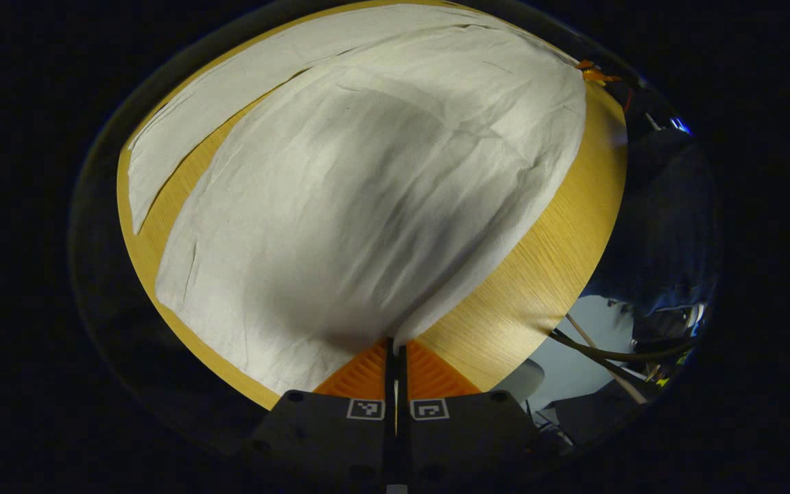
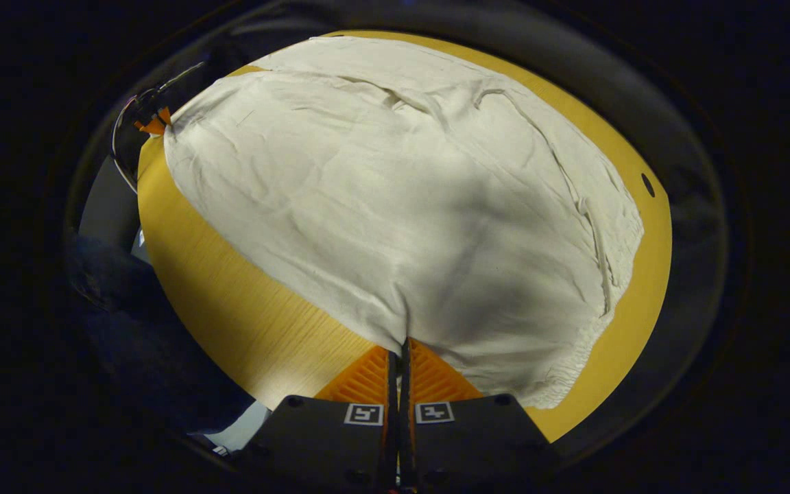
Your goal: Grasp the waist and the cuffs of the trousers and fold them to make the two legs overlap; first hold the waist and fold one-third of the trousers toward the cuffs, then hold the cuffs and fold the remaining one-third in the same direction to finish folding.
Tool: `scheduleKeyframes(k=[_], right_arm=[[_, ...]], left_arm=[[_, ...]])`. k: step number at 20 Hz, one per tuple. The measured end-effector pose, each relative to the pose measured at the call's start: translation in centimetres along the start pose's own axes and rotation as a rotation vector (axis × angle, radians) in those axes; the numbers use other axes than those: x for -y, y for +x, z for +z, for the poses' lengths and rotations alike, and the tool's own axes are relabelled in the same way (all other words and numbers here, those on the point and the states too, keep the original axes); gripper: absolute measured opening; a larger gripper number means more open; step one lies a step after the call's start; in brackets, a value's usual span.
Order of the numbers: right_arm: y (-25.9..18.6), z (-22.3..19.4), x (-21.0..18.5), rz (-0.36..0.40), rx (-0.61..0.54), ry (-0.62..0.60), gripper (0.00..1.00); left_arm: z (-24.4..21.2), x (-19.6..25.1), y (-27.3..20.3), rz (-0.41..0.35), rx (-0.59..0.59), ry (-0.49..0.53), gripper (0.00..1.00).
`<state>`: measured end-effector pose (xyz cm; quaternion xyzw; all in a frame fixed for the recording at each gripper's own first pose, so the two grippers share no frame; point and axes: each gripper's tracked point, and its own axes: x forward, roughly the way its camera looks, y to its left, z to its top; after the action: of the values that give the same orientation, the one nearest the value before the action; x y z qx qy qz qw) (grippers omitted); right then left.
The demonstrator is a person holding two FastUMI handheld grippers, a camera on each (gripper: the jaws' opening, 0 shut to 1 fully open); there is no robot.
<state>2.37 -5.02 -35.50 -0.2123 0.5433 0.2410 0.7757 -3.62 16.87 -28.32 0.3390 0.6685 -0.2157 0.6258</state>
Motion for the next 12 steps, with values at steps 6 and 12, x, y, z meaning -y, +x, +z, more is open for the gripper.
scheduleKeyframes(k=[6,12], right_arm=[[-1.8,0.9,0.3,-0.067,0.130,0.105,0.02],[-6.1,5.7,3.0,-0.124,0.347,0.306,0.02]], left_arm=[[2.1,-1.1,-1.4,0.079,0.017,-0.011,0.00],[10.2,-6.0,-8.9,0.276,0.171,-0.036,0.00]])
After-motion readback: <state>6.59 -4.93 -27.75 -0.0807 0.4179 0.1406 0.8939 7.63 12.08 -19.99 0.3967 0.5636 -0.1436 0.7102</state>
